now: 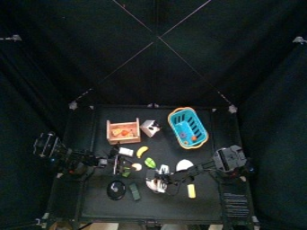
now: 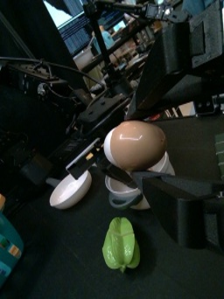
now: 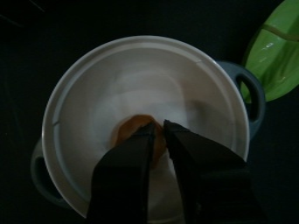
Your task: Drop egg shell in pot
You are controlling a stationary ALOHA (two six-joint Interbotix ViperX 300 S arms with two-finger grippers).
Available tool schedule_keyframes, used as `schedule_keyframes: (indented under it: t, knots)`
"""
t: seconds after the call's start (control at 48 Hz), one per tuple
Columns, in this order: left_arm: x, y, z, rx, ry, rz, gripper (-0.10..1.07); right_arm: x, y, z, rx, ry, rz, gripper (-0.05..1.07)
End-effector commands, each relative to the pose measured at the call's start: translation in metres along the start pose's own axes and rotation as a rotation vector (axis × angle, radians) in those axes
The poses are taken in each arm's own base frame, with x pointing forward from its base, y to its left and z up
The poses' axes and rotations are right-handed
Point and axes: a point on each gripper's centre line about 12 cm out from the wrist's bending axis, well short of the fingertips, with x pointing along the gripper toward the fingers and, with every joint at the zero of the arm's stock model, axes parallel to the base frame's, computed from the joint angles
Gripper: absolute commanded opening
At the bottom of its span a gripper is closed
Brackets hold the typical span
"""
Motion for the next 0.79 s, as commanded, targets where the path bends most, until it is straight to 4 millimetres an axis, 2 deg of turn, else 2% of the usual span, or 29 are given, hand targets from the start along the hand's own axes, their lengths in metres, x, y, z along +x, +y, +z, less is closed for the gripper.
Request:
schedule_keyframes:
  t: [0.0, 0.167, 0.479, 0.771]
  knots:
    - [0.003, -0.005, 0.004, -0.001, -0.019, -0.018, 0.59, -0.01, 0.001, 0.013, 0.01, -0.039, 0.011, 0.54]
    - [0.003, -0.005, 0.005, -0.001, -0.02, -0.019, 0.59, -0.019, 0.001, 0.019, 0.009, -0.057, 0.009, 0.46]
    - [0.003, -0.005, 0.005, -0.001, -0.019, -0.018, 0.59, -0.045, 0.001, 0.03, -0.002, -0.107, 0.012, 0.46]
    - [0.003, -0.005, 0.005, -0.001, -0.02, -0.019, 0.59, -0.047, 0.002, 0.031, -0.003, -0.113, 0.014, 0.46]
